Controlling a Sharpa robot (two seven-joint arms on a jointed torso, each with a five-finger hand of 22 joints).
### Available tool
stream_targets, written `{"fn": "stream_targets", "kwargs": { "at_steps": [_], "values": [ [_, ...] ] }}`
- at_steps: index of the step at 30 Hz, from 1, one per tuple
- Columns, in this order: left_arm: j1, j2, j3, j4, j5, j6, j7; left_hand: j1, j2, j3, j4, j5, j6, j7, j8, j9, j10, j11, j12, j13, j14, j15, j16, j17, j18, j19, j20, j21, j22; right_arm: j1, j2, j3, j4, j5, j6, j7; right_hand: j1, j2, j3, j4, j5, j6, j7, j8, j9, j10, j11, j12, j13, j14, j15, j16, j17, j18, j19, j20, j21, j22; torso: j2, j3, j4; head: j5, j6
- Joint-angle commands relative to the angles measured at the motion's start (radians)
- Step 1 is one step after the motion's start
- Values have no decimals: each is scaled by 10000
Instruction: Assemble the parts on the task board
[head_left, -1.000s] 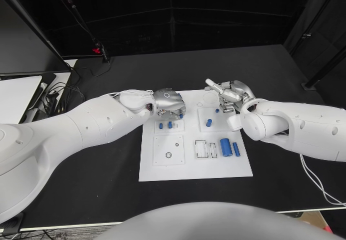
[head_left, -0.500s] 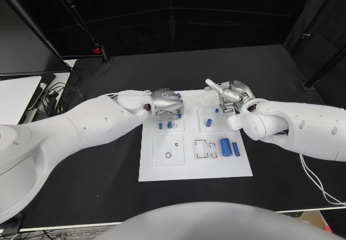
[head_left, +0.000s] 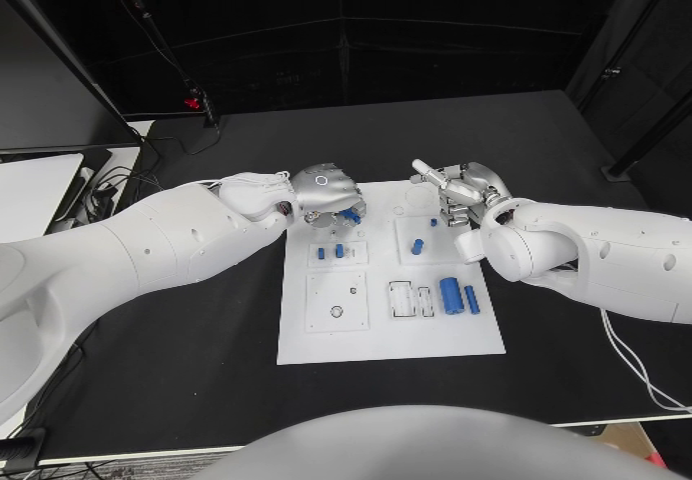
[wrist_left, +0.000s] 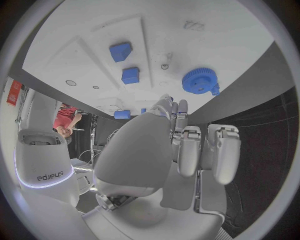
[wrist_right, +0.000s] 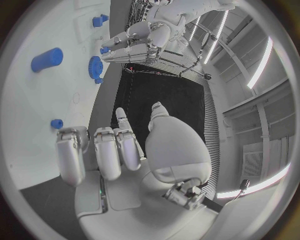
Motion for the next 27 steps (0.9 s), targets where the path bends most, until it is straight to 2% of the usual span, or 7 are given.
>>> {"fn": "stream_targets", "kwargs": {
  "at_steps": [1, 7, 16, 27],
  "values": [
    [111, -213, 6, 250, -8, -566, 17, -146, 15, 57, -19, 47, 120, -31, -2, 18, 76, 5, -56, -10, 1029, 19, 8, 2632, -66, 1042, -18, 31, 2634, 12, -22, 4, 19, 15, 3, 7, 0, 90, -42, 2, 76, 50, 6, 66, -4, 1076, 39, 25, 2633, 1022, 46, 24, 2634, -72, 1094, 5, 33, 2635, 3, 7, 4, -3, -1],
    [206, -676, 5, 682, -4, -365, -122, -161, 13, 64, -21, 46, 124, -32, -5, 16, 84, 4, -63, -9, 1029, 19, 8, 2632, -66, 1042, -17, 31, 2634, 12, -40, 3, 20, 15, 10, 5, 0, 90, -42, 2, 76, 50, 6, 66, -4, 1076, 39, 25, 2633, 1022, 46, 24, 2634, -72, 1094, 5, 33, 2635, 6, 5, 6, 15, -5],
    [233, -1279, 3, 1176, 1, 55, -316, -161, 1, 100, -37, 44, 128, -43, -16, 10, 97, -4, -92, -10, 1029, 18, 8, 2632, -66, 1042, -14, 31, 2634, 12, -47, 3, 20, 15, 26, 6, 0, 90, -42, 2, 76, 50, 6, 66, -4, 1076, 39, 25, 2633, 1022, 46, 24, 2634, -72, 1094, 5, 33, 2635, 8, -12, 0, 53, -1],
    [209, -1446, 0, 1253, 4, 446, -416, -144, -12, 176, -44, 41, 109, -49, -48, -6, 89, -8, -154, -13, 1029, 15, 8, 2632, -66, 1042, -12, 31, 2634, 10, -63, 3, 16, 15, 40, 26, 9, 94, -51, 0, 81, 56, 4, 71, -4, 1076, 37, 25, 2633, 1022, 46, 24, 2634, -72, 1094, 4, 33, 2635, 6, -10, -7, 76, -5]
  ]
}}
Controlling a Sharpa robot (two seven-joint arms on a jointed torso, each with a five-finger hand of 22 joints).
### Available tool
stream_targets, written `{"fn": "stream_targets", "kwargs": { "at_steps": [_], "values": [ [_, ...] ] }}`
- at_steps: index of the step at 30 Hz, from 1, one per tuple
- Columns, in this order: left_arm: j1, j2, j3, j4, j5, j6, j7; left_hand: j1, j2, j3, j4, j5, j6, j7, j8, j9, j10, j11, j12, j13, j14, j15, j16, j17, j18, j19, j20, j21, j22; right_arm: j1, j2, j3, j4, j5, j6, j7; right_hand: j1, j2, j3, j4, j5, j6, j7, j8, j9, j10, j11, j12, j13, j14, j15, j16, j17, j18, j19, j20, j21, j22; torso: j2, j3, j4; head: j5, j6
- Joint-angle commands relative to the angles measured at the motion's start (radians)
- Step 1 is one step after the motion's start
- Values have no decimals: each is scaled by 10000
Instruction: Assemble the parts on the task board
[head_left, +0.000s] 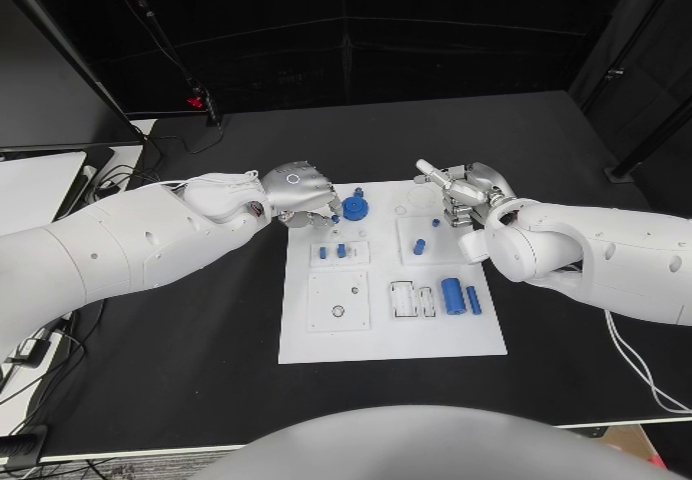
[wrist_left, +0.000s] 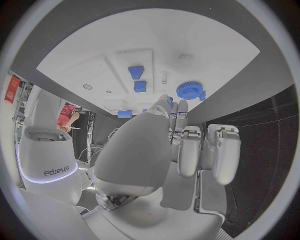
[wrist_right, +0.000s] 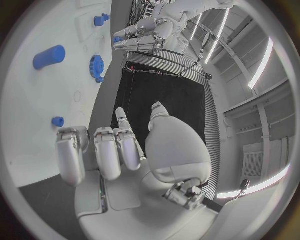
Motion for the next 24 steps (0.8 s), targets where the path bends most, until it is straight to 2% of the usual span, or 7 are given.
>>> {"fn": "stream_targets", "kwargs": {
  "at_steps": [1, 24],
  "values": [
    [-9, 7, 6, -46, 3, 373, -160, 18, 21, 56, 11, 26, 67, -75, 42, -12, 88, -1, -54, -13, 1029, 16, 9, 2633, -67, 1042, -11, 31, 2634, 10, -6, 4, 16, 13, 36, 65, 9, 94, -51, 0, 42, 56, 5, 32, -4, 1076, 37, 25, 2633, 1022, 46, 24, 2635, -72, 1094, 4, 33, 2635, -2, 5, -14, 14, -2],
    [-226, 292, 4, -438, 4, 942, -96, -63, 5, 115, 20, 14, 38, -55, 0, -35, 81, 18, -127, -12, 1029, 28, 9, 2633, -67, 1042, -6, 31, 2634, 8, -4, 4, 23, 13, 58, 86, 21, 88, -64, -3, 44, 58, 3, 35, -4, 1076, 36, 25, 2633, 1022, 44, 24, 2635, -72, 1094, 4, 33, 2635, 1, 5, -9, 3, -55]
  ]
}}
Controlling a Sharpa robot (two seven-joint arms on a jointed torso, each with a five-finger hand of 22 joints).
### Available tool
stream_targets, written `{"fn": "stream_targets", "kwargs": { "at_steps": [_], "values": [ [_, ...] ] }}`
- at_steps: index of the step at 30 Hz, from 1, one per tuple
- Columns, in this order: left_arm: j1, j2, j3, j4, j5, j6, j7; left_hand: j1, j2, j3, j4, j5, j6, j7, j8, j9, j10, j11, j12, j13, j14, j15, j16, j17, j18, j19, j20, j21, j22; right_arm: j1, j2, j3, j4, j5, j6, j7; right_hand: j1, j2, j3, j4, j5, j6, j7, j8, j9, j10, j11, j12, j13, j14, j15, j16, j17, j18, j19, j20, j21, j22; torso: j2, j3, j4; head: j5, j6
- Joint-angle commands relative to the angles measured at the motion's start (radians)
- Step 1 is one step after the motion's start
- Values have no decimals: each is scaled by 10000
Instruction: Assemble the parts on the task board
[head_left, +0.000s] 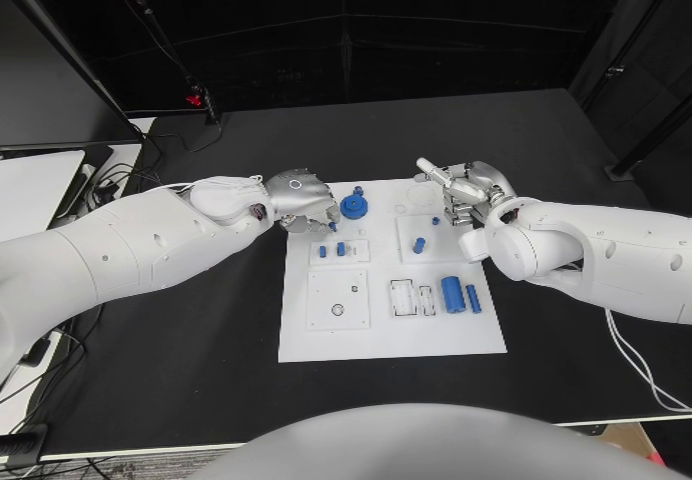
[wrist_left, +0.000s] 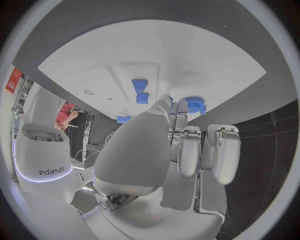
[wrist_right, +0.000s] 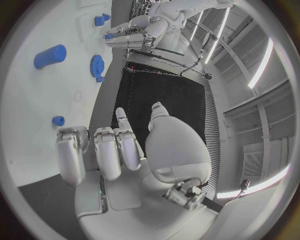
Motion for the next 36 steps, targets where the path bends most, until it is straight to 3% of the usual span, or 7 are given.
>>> {"fn": "stream_targets", "kwargs": {
  "at_steps": [1, 36],
  "values": [
    [-2, 44, 6, -40, 3, 241, 14, -18, 53, 84, -5, 19, 26, -38, 22, 9, 81, 18, -49, -12, 1028, 27, 9, 2634, -67, 1042, -6, 31, 2634, 11, 2, 4, 19, 13, 52, 76, 21, 88, -65, -4, 45, 58, 3, 35, -4, 1076, 36, 25, 2633, 1022, 44, 24, 2626, -72, 1094, 4, 33, 2635, -5, 3, 2, -2, -12],
    [-83, 396, 6, -565, 3, 850, 36, -99, 46, 198, -8, 9, -48, -8, -55, -35, 43, 45, -160, -12, 1028, 50, 9, 2634, -67, 1042, 8, 31, 2634, 11, 38, 4, 30, 13, 70, 59, 36, 92, -76, -5, 55, 64, 2, 40, -4, 1076, 35, 25, 2633, 1022, 43, 24, 2626, -72, 1094, 3, 33, 2635, -5, 4, 0, -35, -54]
  ]
}}
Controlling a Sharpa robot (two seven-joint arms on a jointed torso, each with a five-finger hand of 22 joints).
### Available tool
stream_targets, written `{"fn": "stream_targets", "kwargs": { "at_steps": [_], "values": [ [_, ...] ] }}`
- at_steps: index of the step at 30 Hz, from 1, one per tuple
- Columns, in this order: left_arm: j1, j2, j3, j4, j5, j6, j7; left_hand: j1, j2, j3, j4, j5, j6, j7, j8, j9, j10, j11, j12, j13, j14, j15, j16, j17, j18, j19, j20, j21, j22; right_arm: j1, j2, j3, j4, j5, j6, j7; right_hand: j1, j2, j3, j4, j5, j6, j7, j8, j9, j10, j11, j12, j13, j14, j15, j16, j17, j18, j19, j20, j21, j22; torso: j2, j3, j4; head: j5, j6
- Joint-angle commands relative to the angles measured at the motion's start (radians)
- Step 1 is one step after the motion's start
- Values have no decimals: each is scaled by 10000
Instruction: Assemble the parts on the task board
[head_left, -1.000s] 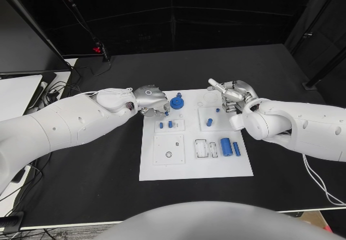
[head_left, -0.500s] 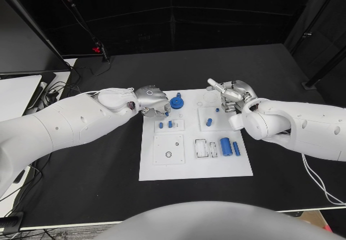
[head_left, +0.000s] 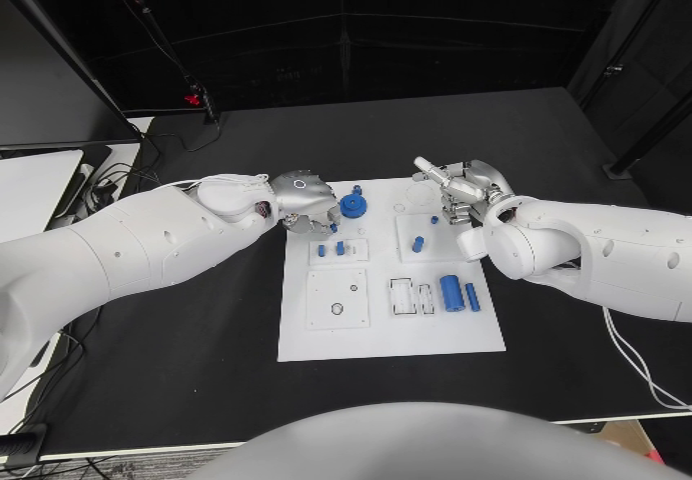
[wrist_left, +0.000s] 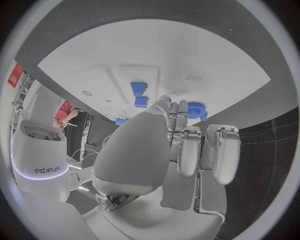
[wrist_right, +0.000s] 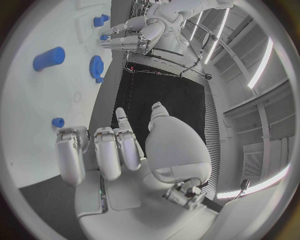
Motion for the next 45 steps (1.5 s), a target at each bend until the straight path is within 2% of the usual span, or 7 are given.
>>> {"fn": "stream_targets", "kwargs": {
  "at_steps": [1, 11, 18, 37, 42, 43, 45],
  "values": [
    [-27, 26, -20, -77, -54, 333, -54, 26, 100, 46, 6, 13, -27, 6, 5, -7, 43, 46, -62, -12, 1028, 50, 9, 2634, -66, 1042, 8, 31, 2634, 12, 5, 4, 30, 12, 64, 62, 36, 92, -76, -5, 55, 64, 1, 40, -4, 1076, 35, 25, 2632, 1022, 43, 24, 2630, -71, 1094, 3, 33, 2635, 1, 8, 2, 1, 0],
    [-35, 39, -20, -128, -56, 637, 103, -206, -513, 0, -4, -8, -457, 201, -254, -173, -88, 174, -270, -2, 1028, 154, 9, 2634, -64, 1036, 83, 24, 2631, 12, -11, 4, 38, 12, 62, 61, 53, 101, -88, -6, 63, 94, -7, 59, 1, 1076, 30, 25, 2632, 1022, 41, 24, 2630, -70, 1092, 3, 31, 2634, -2, 8, 3, -14, 5],
    [-40, 38, -20, -154, -56, 633, 137, -498, -732, -97, -4, -6, -771, 298, -336, -287, -166, 239, -318, 10, 1028, 202, 9, 2634, -38, 963, 134, -55, 2597, 12, -6, 4, 36, 11, 96, 65, 62, 107, -94, -6, 66, 116, -13, 73, 5, 1076, 26, 25, 2632, 1022, 39, 24, 2630, -70, 1091, 2, 30, 2633, -2, 10, 12, -20, 2],
    [-37, -237, -18, -416, -63, -1493, -652, -1148, -1006, -288, -25, 139, -2667, 547, -282, -480, -836, 422, -165, 41, 1028, 338, 9, 2634, 174, 340, 270, -759, 2310, 10, -36, 4, 55, 9, 154, 38, 91, 119, -127, -6, 73, 203, -38, 121, 17, 1076, 7, 25, 2632, 1022, 26, 24, 2630, -54, 1049, -5, -17, 2613, -7, 6, 16, -46, 48],
    [50, -719, -18, -82, -64, -1949, -955, -1189, -968, -192, -10, 139, -2705, 615, -58, -430, -902, 448, 20, 59, 846, 320, -139, 2131, 331, -121, 277, -1323, 2083, 10, -156, 5, 113, -141, 231, 43, 189, 126, -197, -12, 92, 303, -79, 175, 27, 1076, -33, 25, 2632, 1022, -9, 24, 2630, -25, 970, -31, -101, 2575, -19, 10, 16, -42, 29],
    [80, -863, -18, 66, -57, -2040, -993, -1220, -982, -178, -12, 130, -2729, 608, -12, -430, -931, 445, 57, 57, 710, 317, -261, 1768, 388, -290, 275, -1535, 1998, 11, -206, 5, 151, -176, 246, 49, 228, 135, -226, -13, 95, 316, -88, 182, 25, 1076, -44, 25, 2632, 1022, -21, 24, 2630, -17, 948, -42, -123, 2564, -16, 13, 23, -46, 27],
    [139, -1179, -18, 410, 124, -2261, -1041, -1351, -1069, -181, -14, 131, -2845, 560, 118, -435, -1050, 415, 169, 55, -75, 284, -1089, -66, 706, -1323, 242, -2851, 1457, 13, -324, 8, 245, -266, 265, 42, 402, 151, -296, -30, 95, 318, -106, 180, 18, 1006, -71, -20, 2570, 1022, -45, 24, 2630, -12, 935, -70, -134, 2558, -14, 20, 36, -45, 39]
  ]
}}
